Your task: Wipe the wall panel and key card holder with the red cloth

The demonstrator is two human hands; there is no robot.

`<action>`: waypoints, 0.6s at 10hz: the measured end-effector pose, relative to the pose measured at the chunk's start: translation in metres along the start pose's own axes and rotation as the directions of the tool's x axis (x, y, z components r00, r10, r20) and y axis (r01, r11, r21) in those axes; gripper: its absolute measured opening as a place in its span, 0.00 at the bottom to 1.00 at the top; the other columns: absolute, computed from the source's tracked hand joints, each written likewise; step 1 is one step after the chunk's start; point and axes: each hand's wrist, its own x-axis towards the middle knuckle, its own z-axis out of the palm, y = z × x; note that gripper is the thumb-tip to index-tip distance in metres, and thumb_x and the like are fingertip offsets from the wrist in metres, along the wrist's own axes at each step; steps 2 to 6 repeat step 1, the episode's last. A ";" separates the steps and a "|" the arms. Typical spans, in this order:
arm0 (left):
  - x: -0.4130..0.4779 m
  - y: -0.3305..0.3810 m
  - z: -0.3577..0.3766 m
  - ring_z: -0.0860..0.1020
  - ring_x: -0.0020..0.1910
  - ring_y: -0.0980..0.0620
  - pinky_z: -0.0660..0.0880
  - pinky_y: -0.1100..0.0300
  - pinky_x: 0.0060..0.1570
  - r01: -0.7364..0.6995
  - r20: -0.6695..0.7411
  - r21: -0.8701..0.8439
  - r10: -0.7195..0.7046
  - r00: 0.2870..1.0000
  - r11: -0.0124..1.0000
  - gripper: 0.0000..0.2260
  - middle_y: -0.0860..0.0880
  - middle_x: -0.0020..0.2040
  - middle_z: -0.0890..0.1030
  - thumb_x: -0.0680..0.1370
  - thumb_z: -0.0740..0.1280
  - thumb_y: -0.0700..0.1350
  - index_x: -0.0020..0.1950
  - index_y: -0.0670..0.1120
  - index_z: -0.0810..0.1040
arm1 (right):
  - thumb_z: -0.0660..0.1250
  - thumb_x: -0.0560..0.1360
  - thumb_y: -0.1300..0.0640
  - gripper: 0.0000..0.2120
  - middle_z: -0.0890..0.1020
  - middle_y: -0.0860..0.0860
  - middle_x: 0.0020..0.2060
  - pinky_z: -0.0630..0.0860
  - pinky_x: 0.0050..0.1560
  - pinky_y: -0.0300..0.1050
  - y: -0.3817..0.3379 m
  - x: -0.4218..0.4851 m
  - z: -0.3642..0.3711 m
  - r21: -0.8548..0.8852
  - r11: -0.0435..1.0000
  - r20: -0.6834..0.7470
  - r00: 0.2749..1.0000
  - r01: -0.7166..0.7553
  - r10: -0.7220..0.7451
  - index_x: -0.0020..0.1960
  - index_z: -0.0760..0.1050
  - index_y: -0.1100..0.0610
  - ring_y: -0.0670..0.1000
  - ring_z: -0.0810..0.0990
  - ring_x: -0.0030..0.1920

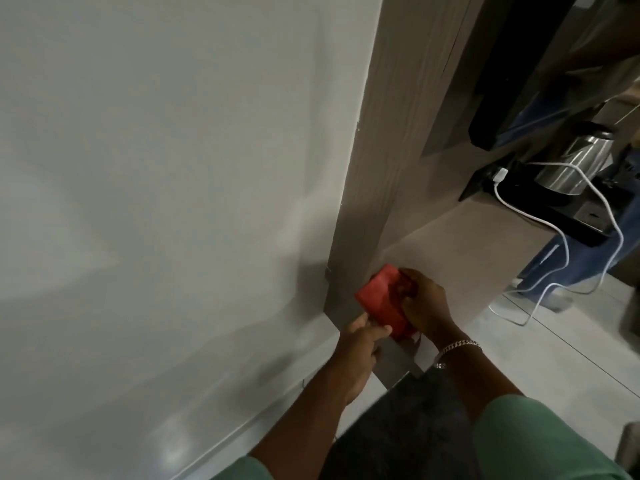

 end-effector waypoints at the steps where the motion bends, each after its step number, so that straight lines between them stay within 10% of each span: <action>1: -0.010 0.010 -0.010 0.69 0.73 0.46 0.65 0.52 0.72 -0.019 -0.088 0.074 0.026 0.996 0.997 0.32 0.44 0.78 0.65 0.78 0.67 0.41 0.79 0.45 0.57 | 0.64 0.78 0.57 0.24 0.73 0.59 0.71 0.71 0.69 0.64 -0.005 -0.013 0.000 -0.106 0.994 -0.113 0.994 -0.015 0.003 0.74 0.66 0.54 0.62 0.72 0.69; 6: -0.010 0.010 -0.010 0.69 0.73 0.46 0.65 0.52 0.72 -0.019 -0.088 0.074 0.026 0.996 0.997 0.32 0.44 0.78 0.65 0.78 0.67 0.41 0.79 0.45 0.57 | 0.64 0.78 0.57 0.24 0.73 0.59 0.71 0.71 0.69 0.64 -0.005 -0.013 0.000 -0.106 0.994 -0.113 0.994 -0.015 0.003 0.74 0.66 0.54 0.62 0.72 0.69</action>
